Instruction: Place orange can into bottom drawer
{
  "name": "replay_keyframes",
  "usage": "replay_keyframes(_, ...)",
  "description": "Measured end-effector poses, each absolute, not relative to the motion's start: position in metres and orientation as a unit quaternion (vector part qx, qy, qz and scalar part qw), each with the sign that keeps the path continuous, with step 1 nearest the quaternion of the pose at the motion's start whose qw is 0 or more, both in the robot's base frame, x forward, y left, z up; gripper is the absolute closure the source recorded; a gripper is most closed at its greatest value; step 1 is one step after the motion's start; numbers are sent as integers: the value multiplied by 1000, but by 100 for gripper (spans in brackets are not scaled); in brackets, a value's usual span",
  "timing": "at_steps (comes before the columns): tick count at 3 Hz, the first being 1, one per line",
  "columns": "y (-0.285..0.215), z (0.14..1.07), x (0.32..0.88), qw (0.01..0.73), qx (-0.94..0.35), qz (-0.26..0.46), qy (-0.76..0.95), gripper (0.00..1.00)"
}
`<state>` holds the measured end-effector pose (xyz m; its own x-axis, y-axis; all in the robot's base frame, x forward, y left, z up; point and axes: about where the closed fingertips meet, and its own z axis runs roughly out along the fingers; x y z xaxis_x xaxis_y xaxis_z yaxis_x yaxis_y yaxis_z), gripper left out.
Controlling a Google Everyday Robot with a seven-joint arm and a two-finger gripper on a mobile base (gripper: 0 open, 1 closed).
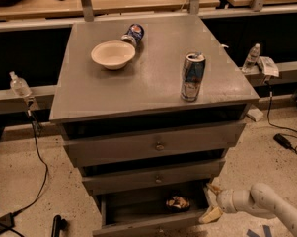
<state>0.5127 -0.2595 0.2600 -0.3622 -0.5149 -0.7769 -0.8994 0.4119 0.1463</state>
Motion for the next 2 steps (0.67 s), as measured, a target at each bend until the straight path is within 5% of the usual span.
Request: replay_keyframes(2, -301, 279, 495, 367, -417, 287, 780, 0)
